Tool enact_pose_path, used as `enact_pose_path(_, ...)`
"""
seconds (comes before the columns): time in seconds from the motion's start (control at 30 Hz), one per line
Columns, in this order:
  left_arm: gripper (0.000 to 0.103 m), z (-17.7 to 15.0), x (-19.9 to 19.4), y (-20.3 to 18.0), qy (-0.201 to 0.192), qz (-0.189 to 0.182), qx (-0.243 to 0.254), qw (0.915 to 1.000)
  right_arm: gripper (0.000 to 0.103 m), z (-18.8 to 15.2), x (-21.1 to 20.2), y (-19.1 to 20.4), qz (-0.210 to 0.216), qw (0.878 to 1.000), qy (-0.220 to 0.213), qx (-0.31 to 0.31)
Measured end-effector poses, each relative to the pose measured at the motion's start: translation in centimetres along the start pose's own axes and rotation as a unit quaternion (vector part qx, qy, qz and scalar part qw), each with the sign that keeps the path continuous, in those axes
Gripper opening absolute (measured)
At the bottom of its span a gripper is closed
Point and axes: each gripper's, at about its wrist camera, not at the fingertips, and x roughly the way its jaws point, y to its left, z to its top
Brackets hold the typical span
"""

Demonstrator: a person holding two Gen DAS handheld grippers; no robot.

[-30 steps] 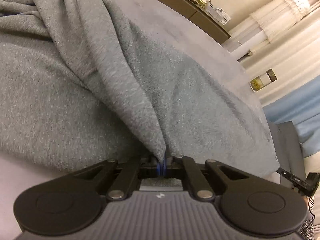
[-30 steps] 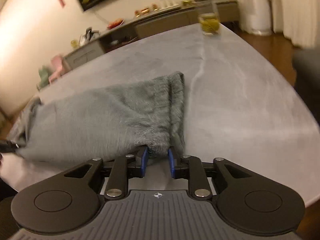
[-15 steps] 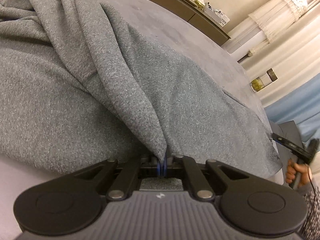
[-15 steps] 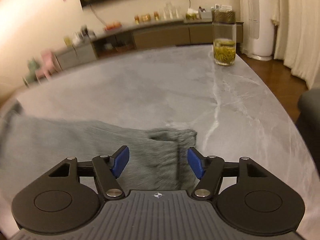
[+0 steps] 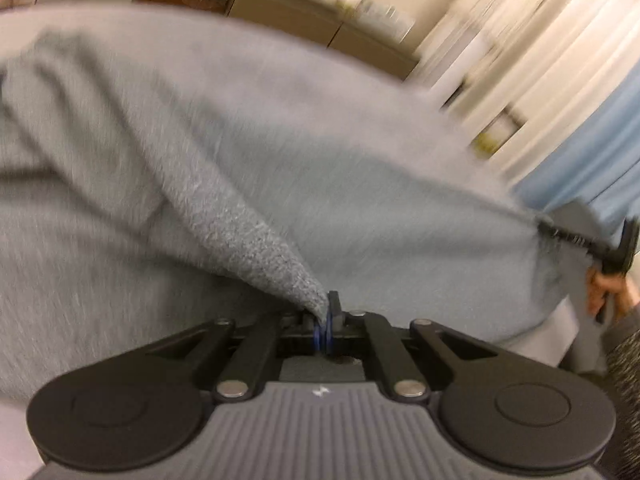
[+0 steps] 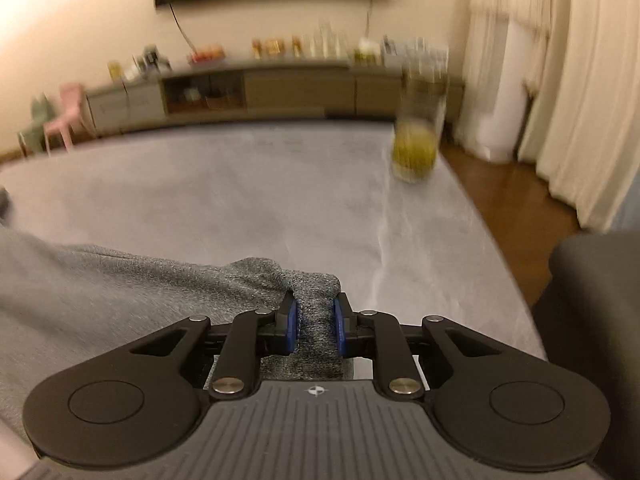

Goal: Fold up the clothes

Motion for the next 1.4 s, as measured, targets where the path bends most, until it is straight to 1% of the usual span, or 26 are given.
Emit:
enact_pose_path(0.07,0.003,-0.6,0.4,0.4,0.0,0.001,-0.012,0.9999,0.024,-1.2,1.4,-0.6,-0.006,1.0,0.017,0.019)
enact_pose_path(0.1,0.003,-0.8,0.3,0.5,-0.002,0.0,-0.017,0.9999,0.028,-1.8,0.3,-0.8,-0.006,0.999,-0.005,0.038)
enact_pose_path(0.13,0.003,-0.9,0.2,0.7,-0.002,0.001,-0.021,0.9998,0.038,-2.5,-1.5,-0.9,-0.004,0.997,-0.039,0.061)
enact_pose_path(0.17,0.003,-1.0,0.2,0.8,-0.002,0.001,-0.023,0.9997,0.038,-3.2,-3.3,-1.1,-0.003,0.994,-0.073,0.084)
enact_pose_path(0.23,0.004,-1.0,0.2,0.9,-0.002,-0.001,-0.025,0.9997,0.038,-5.3,-6.2,-0.3,0.039,0.989,-0.105,0.093)
enact_pose_path(0.3,0.004,-0.8,0.3,0.9,-0.002,-0.002,-0.029,0.9996,0.038,-7.7,-6.6,1.3,0.072,0.993,-0.065,0.059)
enact_pose_path(0.37,0.005,-0.8,0.0,1.3,-0.007,-0.002,-0.039,0.9992,0.034,-10.4,-5.2,2.7,0.044,0.999,-0.001,0.005)
enact_pose_path(0.43,0.013,-1.0,-0.4,1.8,-0.014,-0.001,-0.052,0.9985,0.034,-11.4,-4.8,2.8,0.036,0.999,0.002,0.006)
enact_pose_path(0.5,0.022,-1.1,-1.8,3.0,-0.039,0.004,-0.07,0.9968,0.034,-11.6,-4.5,3.0,0.029,1.0,0.001,0.01)
enact_pose_path(0.6,0.022,-0.7,-5.3,5.8,-0.089,0.002,-0.096,0.9914,0.034,-10.1,-3.7,5.1,-0.014,0.999,0.027,-0.042)
enact_pose_path(0.63,0.021,-0.6,-6.7,6.7,-0.107,0.004,-0.107,0.9886,0.034,-9.5,-4.0,5.7,-0.041,0.998,0.031,-0.048)
enact_pose_path(0.67,0.021,-0.4,-8.1,7.9,-0.123,0.007,-0.116,0.9856,0.035,-8.8,-4.5,6.4,-0.071,0.996,0.021,-0.053)
enact_pose_path(0.7,0.021,-0.2,-9.4,9.1,-0.137,0.012,-0.124,0.9827,0.035,-8.1,-5.2,7.4,-0.082,0.995,0.003,-0.056)
enact_pose_path(0.77,0.021,0.8,-11.1,11.9,-0.148,0.042,-0.137,0.9785,0.036,-6.6,-6.5,9.3,-0.041,0.997,-0.028,-0.05)
enact_pose_path(0.87,0.019,2.4,-12.0,16.4,-0.139,0.104,-0.168,0.9703,0.036,-5.7,-4.7,13.1,0.021,0.996,-0.01,-0.081)
enact_pose_path(0.9,0.018,2.9,-12.1,18.2,-0.135,0.126,-0.183,0.9656,0.036,-5.7,-3.6,14.0,0.032,0.995,0.006,-0.09)
enact_pose_path(0.97,0.018,3.8,-12.6,21.8,-0.13,0.165,-0.212,0.9545,0.036,-6.4,-0.6,14.3,0.024,0.994,0.048,-0.097)
enact_pose_path(1.0,0.014,4.0,-12.9,23.3,-0.13,0.175,-0.228,0.9489,0.038,-6.9,0.6,13.6,0.02,0.995,0.052,-0.086)
enact_pose_path(1.03,0.003,4.2,-13.2,24.7,-0.131,0.185,-0.244,0.943,0.047,-7.2,1.2,12.4,0.024,0.997,0.049,-0.06)
enact_pose_path(1.07,0.003,4.5,-13.5,25.9,-0.132,0.199,-0.26,0.9357,0.049,-7.3,1.4,11.3,0.024,0.998,0.048,-0.032)
enact_pose_path(1.13,0.001,5.6,-14.6,27.3,-0.135,0.237,-0.284,0.9191,0.05,-7.2,2.0,10.3,0.002,0.998,0.056,-0.021)
enact_pose_path(1.2,0.004,6.9,-15.6,26.9,-0.154,0.222,-0.279,0.9215,0.051,-6.6,2.8,10.5,-0.011,0.997,0.079,-0.021)
enact_pose_path(1.23,0.006,7.4,-15.8,26.3,-0.166,0.2,-0.272,0.9267,0.051,-5.9,3.3,11.2,-0.036,0.995,0.093,-0.027)
enact_pose_path(1.3,0.011,7.4,-15.5,25.0,-0.18,0.141,-0.254,0.9399,0.051,-3.5,2.9,13.7,-0.086,0.992,0.078,-0.039)
enact_pose_path(1.33,0.012,7.3,-15.1,25.0,-0.177,0.122,-0.258,0.942,0.051,-2.0,2.4,15.5,-0.081,0.994,0.059,-0.039)
enact_pose_path(1.4,0.01,7.0,-14.3,25.1,-0.172,0.083,-0.265,0.9451,0.051,1.3,1.6,21.1,-0.021,0.998,0.02,-0.049)
